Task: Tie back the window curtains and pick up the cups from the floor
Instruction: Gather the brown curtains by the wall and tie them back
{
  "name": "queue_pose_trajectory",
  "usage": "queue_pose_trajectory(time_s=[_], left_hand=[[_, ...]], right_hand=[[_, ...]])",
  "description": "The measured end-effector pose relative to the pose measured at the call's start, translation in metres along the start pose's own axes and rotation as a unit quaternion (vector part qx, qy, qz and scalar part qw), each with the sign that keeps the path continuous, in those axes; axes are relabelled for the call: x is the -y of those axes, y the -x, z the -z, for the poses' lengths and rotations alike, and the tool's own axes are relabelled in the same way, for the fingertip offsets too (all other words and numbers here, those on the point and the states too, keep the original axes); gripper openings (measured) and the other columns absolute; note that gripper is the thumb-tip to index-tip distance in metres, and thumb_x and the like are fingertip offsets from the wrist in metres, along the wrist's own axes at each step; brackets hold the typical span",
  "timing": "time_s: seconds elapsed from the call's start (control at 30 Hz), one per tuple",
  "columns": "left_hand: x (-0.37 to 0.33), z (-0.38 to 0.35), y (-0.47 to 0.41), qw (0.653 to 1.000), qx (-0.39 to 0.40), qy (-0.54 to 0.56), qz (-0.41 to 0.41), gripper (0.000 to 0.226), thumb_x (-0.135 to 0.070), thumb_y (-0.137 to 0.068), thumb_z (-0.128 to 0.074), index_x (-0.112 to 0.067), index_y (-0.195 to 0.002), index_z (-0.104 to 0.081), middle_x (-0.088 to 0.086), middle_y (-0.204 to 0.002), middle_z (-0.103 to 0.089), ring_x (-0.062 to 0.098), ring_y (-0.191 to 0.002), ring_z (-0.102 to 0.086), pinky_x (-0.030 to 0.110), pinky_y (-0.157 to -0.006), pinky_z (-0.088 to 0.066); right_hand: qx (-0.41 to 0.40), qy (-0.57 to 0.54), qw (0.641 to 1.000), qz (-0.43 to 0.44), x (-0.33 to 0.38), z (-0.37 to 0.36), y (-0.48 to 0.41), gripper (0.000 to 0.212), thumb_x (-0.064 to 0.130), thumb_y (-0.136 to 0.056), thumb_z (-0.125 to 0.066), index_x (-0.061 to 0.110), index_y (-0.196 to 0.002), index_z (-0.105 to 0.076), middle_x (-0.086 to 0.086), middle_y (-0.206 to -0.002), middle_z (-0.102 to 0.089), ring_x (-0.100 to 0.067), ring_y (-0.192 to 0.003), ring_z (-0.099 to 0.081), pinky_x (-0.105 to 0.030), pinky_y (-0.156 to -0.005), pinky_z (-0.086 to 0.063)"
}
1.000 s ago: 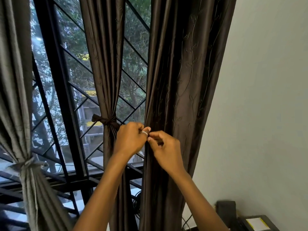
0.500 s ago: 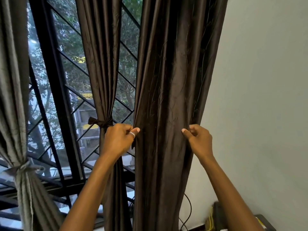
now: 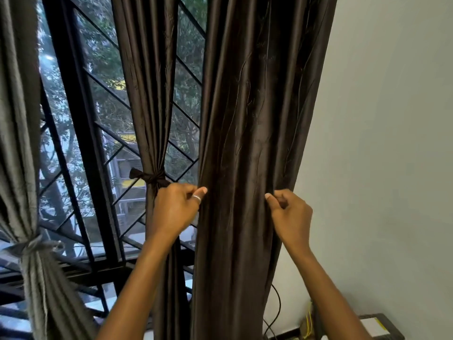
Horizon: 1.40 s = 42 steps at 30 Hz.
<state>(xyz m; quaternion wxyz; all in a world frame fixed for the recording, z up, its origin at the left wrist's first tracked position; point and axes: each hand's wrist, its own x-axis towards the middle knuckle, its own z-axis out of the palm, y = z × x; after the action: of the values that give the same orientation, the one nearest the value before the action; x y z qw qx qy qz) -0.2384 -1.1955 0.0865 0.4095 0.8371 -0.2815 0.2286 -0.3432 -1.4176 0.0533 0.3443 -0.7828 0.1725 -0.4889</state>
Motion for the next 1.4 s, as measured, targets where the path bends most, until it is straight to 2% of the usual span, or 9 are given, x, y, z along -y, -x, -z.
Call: queue_pose_trajectory(time_s=[0.23,0.5,0.63,0.73,0.87,0.97,1.1,1.3,1.4], left_hand=[[-0.036,-0.027,0.008,0.999,0.02,0.046,-0.02,0.057,-0.035,-0.095,-0.065,-0.021,-0.047,-0.036,-0.001,-0.041,-0.03,0.013,-0.039,-0.035,0.027,-0.045,-0.023],[-0.028,-0.027,0.007,0.997,0.03,0.073,-0.024,0.043,-0.035,-0.098,-0.059,-0.013,-0.061,-0.061,0.011,-0.054,-0.059,0.023,-0.052,-0.057,0.047,-0.055,-0.045],[-0.03,-0.022,0.004,0.997,0.05,0.053,-0.038,0.039,-0.034,-0.1,-0.056,-0.021,-0.064,-0.063,0.001,-0.051,-0.056,0.012,-0.049,-0.054,0.037,-0.05,-0.04],[-0.041,-0.019,0.005,0.996,0.075,0.035,-0.018,0.046,-0.051,-0.098,-0.052,-0.022,-0.064,-0.063,-0.005,-0.046,-0.049,0.006,-0.048,-0.052,0.017,-0.046,-0.032],[-0.054,-0.023,-0.001,0.998,0.048,-0.018,0.021,0.071,-0.077,-0.081,-0.054,-0.012,-0.052,-0.045,0.0,-0.043,-0.035,0.013,-0.04,-0.039,0.027,-0.045,-0.033],[-0.053,-0.027,-0.005,0.998,0.029,-0.039,0.026,0.064,-0.064,-0.084,-0.064,-0.01,-0.052,-0.048,0.001,-0.043,-0.04,0.018,-0.044,-0.046,0.033,-0.046,-0.039],[-0.047,-0.029,-0.009,0.999,0.024,-0.034,0.023,0.053,-0.044,-0.091,-0.066,-0.016,-0.051,-0.044,-0.001,-0.044,-0.041,0.016,-0.046,-0.045,0.029,-0.046,-0.029],[-0.031,-0.026,-0.012,1.0,0.026,-0.003,0.014,0.054,-0.044,-0.091,-0.065,-0.015,-0.051,-0.044,0.003,-0.045,-0.044,0.019,-0.045,-0.047,0.032,-0.047,-0.037],[-0.022,-0.022,-0.011,1.0,0.021,0.01,0.011,0.053,-0.043,-0.091,-0.066,-0.012,-0.054,-0.044,0.006,-0.047,-0.044,0.021,-0.046,-0.047,0.03,-0.049,-0.033]], right_hand=[[0.055,-0.05,0.995,0.066,0.033,-0.041,0.027,0.005,0.024,-0.091,-0.072,0.02,-0.091,-0.075,0.006,-0.082,-0.072,-0.006,-0.075,-0.067,-0.033,-0.069,-0.055],[0.106,-0.095,0.986,0.089,0.04,-0.05,0.033,0.01,0.016,-0.094,-0.068,0.016,-0.099,-0.076,0.003,-0.087,-0.068,-0.007,-0.08,-0.065,-0.021,-0.071,-0.053],[0.12,-0.136,0.981,0.072,0.045,-0.051,0.042,0.02,0.009,-0.093,-0.069,0.011,-0.111,-0.075,-0.001,-0.092,-0.064,-0.006,-0.084,-0.064,-0.007,-0.069,-0.046],[0.132,-0.135,0.98,0.071,0.045,-0.051,0.044,0.008,0.01,-0.092,-0.068,0.011,-0.096,-0.075,0.0,-0.084,-0.055,-0.012,-0.072,-0.058,-0.013,-0.061,-0.043],[0.124,-0.137,0.98,0.073,0.045,-0.053,0.044,0.007,0.005,-0.089,-0.069,0.006,-0.082,-0.07,0.016,-0.083,-0.05,-0.001,-0.07,-0.057,-0.011,-0.061,-0.041],[0.124,-0.136,0.979,0.086,0.044,-0.056,0.045,0.006,0.002,-0.089,-0.069,0.006,-0.087,-0.071,0.012,-0.08,-0.049,-0.004,-0.071,-0.055,-0.01,-0.062,-0.04],[0.127,-0.132,0.979,0.091,0.044,-0.055,0.045,0.015,0.005,-0.09,-0.068,0.012,-0.101,-0.076,0.004,-0.08,-0.05,-0.009,-0.071,-0.054,-0.011,-0.064,-0.042],[0.181,-0.164,0.967,0.068,0.042,-0.048,0.038,0.034,0.008,-0.092,-0.069,0.014,-0.126,-0.069,0.0,-0.099,-0.06,-0.006,-0.088,-0.063,-0.009,-0.07,-0.049],[0.117,-0.142,0.982,0.048,0.035,-0.04,0.028,0.03,0.01,-0.092,-0.07,0.014,-0.122,-0.071,0.003,-0.109,-0.066,0.001,-0.094,-0.065,-0.005,-0.074,-0.049]])
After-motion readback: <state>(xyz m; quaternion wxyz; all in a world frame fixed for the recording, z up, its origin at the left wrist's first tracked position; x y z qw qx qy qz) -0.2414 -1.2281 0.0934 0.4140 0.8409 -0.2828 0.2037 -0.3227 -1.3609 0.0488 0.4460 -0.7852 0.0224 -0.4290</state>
